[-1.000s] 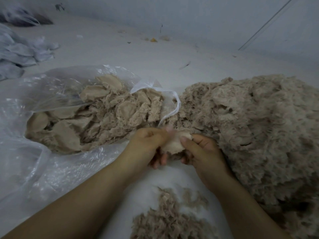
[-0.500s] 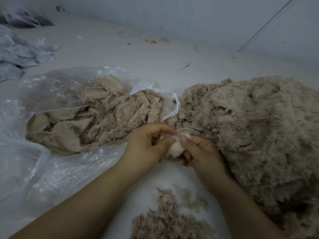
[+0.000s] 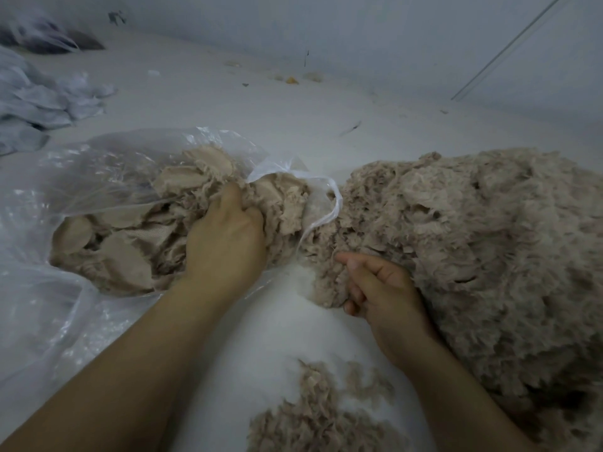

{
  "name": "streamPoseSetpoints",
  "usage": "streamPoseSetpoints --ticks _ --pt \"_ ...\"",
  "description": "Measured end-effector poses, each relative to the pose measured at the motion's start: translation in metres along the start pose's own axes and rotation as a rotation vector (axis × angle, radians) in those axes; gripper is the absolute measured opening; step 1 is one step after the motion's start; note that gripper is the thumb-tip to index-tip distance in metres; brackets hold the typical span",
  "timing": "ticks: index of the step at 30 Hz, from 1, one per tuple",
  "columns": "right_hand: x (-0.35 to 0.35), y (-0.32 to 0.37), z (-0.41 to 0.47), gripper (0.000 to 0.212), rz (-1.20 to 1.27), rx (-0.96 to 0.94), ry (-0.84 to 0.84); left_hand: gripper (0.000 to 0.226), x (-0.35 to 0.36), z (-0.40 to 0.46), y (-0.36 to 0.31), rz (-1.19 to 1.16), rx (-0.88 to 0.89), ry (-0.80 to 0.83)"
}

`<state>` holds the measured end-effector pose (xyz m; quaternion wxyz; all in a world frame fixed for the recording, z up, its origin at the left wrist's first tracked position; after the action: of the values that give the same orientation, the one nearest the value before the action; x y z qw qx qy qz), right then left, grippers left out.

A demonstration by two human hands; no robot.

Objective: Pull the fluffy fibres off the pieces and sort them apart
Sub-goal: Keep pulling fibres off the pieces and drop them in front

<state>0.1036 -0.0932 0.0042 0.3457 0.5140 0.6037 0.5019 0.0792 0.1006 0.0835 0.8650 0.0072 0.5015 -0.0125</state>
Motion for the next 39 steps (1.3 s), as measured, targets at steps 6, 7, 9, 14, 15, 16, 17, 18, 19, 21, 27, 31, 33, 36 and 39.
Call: streamPoseSetpoints --ticks 6,7,9,14,15,16,17,18,19,21,27,31,33,36,39 --pt "0.002 0.002 -0.001 0.024 0.069 0.022 0.009 0.017 -0.019 -0.014 -0.051 -0.148 0.199 -0.135" --pt "0.003 0.002 -0.001 0.024 0.076 0.026 0.014 0.024 -0.009 -0.017 -0.063 -0.203 0.24 -0.045" --pt "0.002 0.002 0.0 0.024 0.077 0.029 0.021 0.03 0.017 -0.023 -0.075 -0.318 0.217 0.172" --pt "0.003 0.003 -0.001 0.026 -0.03 -0.003 0.043 0.012 0.033 -0.025 -0.074 -0.726 0.134 0.22" --pt "0.003 0.003 -0.001 0.026 -0.043 0.0 0.048 0.014 0.033 -0.025 -0.073 -0.82 0.105 0.225" --pt "0.002 0.002 -0.001 0.026 -0.049 0.008 0.051 0.016 0.033 -0.026 -0.073 -0.906 0.077 0.239" --pt "0.002 0.001 0.0 0.026 -0.051 0.017 0.05 0.017 0.032 -0.027 -0.073 -0.989 0.058 0.244" --pt "0.001 0.0 0.0 0.026 -0.051 0.026 0.045 0.017 0.029 -0.027 -0.074 -1.071 0.046 0.235" --pt "0.001 -0.001 0.001 0.026 -0.053 0.032 0.037 0.017 0.025 -0.027 -0.073 -1.161 0.037 0.212" --pt "0.001 -0.002 0.002 0.026 -0.071 0.036 0.03 0.018 0.015 -0.026 -0.069 -1.343 0.017 0.128" --pt "0.008 0.005 -0.001 0.033 -0.158 -0.005 0.107 0.025 0.017 -0.031 -0.063 -1.595 -0.116 0.07" --pt "0.003 0.007 -0.003 0.017 -0.079 -0.04 0.043 0.024 0.033 -0.035 -0.063 -1.514 -0.215 0.138" --pt "0.007 0.011 -0.006 0.018 -0.085 -0.104 0.103 0.023 0.033 -0.034 -0.066 -1.501 -0.193 0.148" --pt "0.017 0.009 -0.01 0.038 -0.185 -0.119 0.213 0.024 0.029 -0.032 -0.071 -1.464 -0.125 0.125" --pt "0.013 0.004 -0.005 0.054 -0.224 -0.062 0.161 0.026 0.02 -0.03 -0.066 -1.407 -0.108 0.02"
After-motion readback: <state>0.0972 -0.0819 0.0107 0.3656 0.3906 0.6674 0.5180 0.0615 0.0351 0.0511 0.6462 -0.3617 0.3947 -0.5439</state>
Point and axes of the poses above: each hand's wrist, its own z-axis towards the middle knuckle, its own x-axis out of the palm, y = z × x, the point moved 8 cm from there along z, towards the middle knuckle, and after that the axes turned 8 degrees about x, right-handed, at the moved point
